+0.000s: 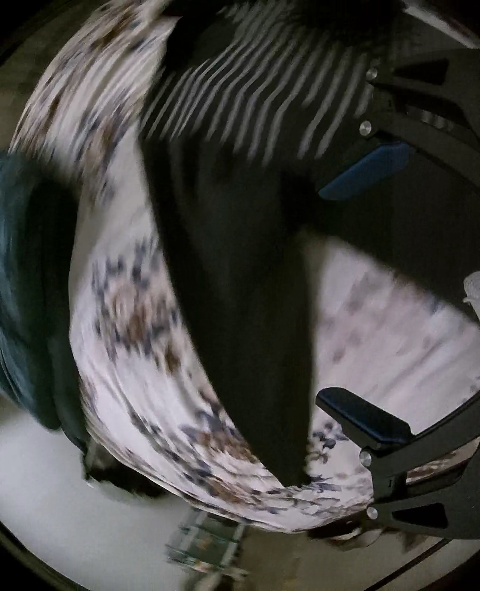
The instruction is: Fold small clothes
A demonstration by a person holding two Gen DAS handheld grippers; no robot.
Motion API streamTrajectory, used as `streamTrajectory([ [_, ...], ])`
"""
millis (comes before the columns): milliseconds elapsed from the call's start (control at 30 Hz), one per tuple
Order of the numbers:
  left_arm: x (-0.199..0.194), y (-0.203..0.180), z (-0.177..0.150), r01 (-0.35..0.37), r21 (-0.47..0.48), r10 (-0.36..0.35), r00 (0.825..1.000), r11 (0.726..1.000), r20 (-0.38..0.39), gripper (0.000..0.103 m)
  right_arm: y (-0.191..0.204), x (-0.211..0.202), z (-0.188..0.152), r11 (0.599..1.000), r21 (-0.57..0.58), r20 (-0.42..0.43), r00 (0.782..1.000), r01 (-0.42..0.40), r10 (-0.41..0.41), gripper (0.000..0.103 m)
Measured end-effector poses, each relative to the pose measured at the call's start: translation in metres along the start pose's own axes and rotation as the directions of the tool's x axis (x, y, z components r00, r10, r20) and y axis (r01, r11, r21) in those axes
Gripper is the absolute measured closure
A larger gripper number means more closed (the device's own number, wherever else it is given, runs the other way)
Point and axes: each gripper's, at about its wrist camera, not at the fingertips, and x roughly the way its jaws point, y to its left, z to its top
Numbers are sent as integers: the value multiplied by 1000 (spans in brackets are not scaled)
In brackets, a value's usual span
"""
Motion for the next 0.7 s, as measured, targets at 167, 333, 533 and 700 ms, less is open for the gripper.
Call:
streamTrajectory([
  [167,34,60,11,-47,-94,47,999,994,-5,0,117,77,-22,965,-259,-118,991,25,-57,99],
  [333,54,93,8,-25,-137,22,1000,990,-22,0,112,95,-36,972,-235,-253,964,16,-77,70],
  [533,65,144,-7,14,-241,-25,999,970,-40,0,45,51,-58,995,-67,-238,968,70,-84,8],
  [700,84,203,-24,2,-416,-56,991,910,-118,0,2,9,-71,984,42,-195,968,172,-161,0],
])
